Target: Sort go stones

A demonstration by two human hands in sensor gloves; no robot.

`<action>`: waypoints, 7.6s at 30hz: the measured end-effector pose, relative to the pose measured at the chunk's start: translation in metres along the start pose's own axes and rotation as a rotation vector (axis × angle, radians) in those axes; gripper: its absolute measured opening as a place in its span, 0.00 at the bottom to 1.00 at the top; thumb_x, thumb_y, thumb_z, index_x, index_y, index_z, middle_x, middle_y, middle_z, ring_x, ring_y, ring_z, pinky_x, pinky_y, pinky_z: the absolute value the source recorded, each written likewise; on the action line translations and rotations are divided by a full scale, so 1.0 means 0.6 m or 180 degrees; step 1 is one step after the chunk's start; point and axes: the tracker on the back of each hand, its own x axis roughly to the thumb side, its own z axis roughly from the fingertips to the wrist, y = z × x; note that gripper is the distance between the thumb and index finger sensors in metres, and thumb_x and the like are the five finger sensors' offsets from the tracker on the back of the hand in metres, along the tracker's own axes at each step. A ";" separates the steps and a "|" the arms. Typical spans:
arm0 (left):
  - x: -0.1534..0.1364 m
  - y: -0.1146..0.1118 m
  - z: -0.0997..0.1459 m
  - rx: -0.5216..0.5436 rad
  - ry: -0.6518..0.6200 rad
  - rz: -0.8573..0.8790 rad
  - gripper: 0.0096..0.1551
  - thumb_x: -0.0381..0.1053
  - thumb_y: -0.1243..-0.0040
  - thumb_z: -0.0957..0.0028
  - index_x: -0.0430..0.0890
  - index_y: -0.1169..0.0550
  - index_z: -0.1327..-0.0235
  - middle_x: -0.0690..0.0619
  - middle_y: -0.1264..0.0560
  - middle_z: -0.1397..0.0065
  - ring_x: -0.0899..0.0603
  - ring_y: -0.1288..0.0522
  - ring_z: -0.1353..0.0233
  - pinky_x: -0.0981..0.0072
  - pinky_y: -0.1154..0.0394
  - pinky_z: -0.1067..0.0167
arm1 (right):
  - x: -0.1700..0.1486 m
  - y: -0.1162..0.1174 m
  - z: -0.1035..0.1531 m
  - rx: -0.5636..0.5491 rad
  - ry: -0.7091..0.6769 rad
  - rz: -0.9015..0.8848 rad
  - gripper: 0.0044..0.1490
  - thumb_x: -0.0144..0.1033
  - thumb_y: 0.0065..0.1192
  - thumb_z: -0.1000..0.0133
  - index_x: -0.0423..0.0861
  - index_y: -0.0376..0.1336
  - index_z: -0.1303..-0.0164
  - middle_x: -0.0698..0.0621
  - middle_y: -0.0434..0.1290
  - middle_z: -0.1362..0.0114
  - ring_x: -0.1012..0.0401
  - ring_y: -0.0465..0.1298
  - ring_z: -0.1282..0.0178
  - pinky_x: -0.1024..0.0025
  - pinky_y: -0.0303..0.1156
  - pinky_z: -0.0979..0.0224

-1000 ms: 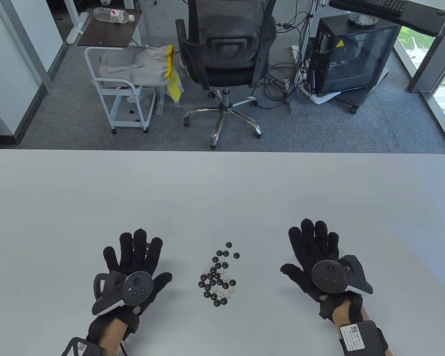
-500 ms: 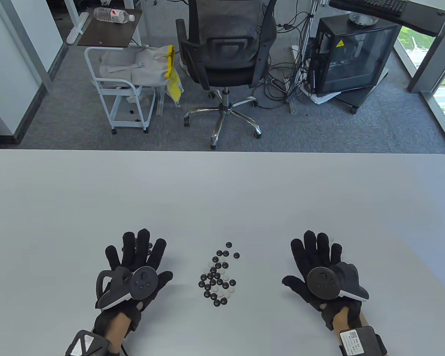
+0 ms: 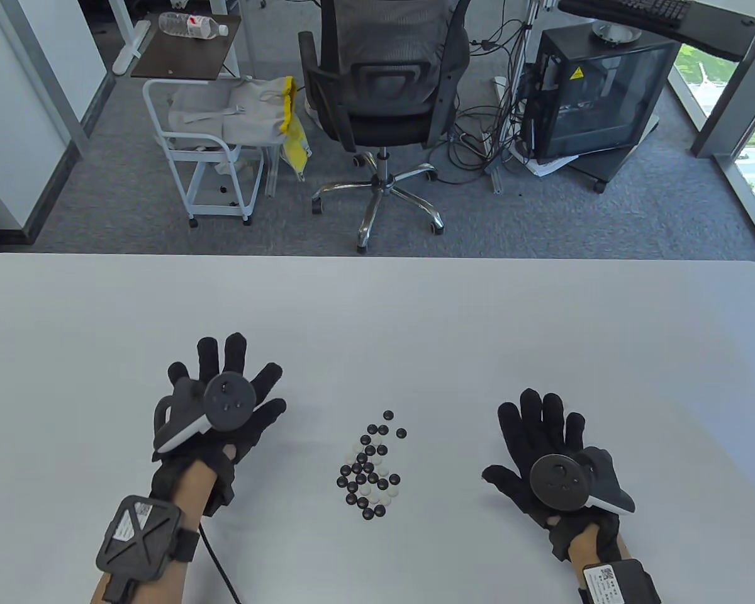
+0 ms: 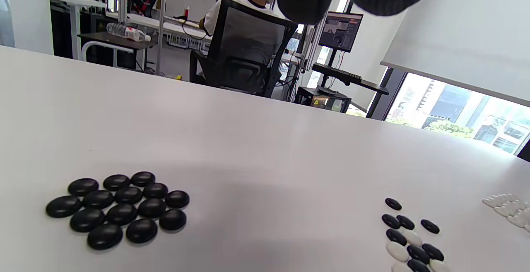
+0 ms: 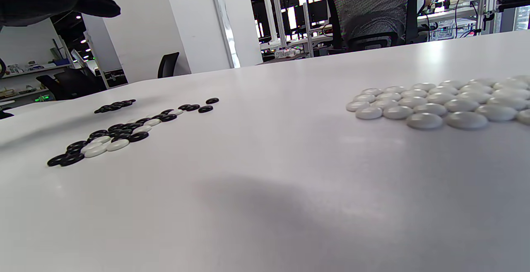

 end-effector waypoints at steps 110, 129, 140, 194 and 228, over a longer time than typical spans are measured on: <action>-0.038 -0.125 -0.169 -0.1862 0.1211 -0.0002 0.42 0.66 0.64 0.49 0.58 0.36 0.18 0.38 0.77 0.20 0.26 0.82 0.28 0.18 0.77 0.46 | -0.017 0.006 0.009 0.0258 0.0148 -0.0288 0.56 0.57 0.39 0.36 0.31 0.31 0.14 0.19 0.24 0.19 0.24 0.24 0.25 0.13 0.28 0.35; -0.081 -0.116 -0.139 -0.1885 0.1395 0.0104 0.42 0.66 0.63 0.49 0.57 0.35 0.18 0.38 0.76 0.19 0.26 0.81 0.28 0.18 0.76 0.46 | -0.019 0.007 0.009 0.0293 0.0160 -0.0382 0.56 0.57 0.39 0.36 0.31 0.31 0.13 0.19 0.23 0.20 0.24 0.23 0.26 0.13 0.28 0.35; -0.039 -0.092 -0.133 -0.1786 0.0957 -0.0052 0.42 0.66 0.62 0.49 0.56 0.35 0.18 0.38 0.76 0.19 0.26 0.81 0.28 0.18 0.76 0.45 | -0.018 0.006 0.010 0.0292 0.0159 -0.0385 0.56 0.57 0.39 0.36 0.31 0.31 0.13 0.19 0.23 0.20 0.24 0.23 0.26 0.13 0.27 0.35; -0.050 -0.114 -0.133 -0.1858 0.1092 -0.0039 0.41 0.65 0.61 0.47 0.54 0.29 0.21 0.37 0.73 0.17 0.25 0.79 0.26 0.18 0.75 0.44 | -0.014 0.004 0.011 0.0369 0.0161 -0.0368 0.56 0.56 0.41 0.35 0.31 0.32 0.13 0.19 0.24 0.19 0.24 0.23 0.26 0.13 0.27 0.35; 0.181 -0.185 -0.173 -0.2128 -0.0354 -0.0292 0.37 0.65 0.58 0.43 0.58 0.35 0.18 0.35 0.74 0.19 0.25 0.79 0.27 0.17 0.73 0.42 | -0.015 0.001 0.012 0.0362 0.0153 -0.0407 0.56 0.57 0.40 0.35 0.31 0.32 0.13 0.19 0.24 0.19 0.24 0.23 0.26 0.13 0.28 0.35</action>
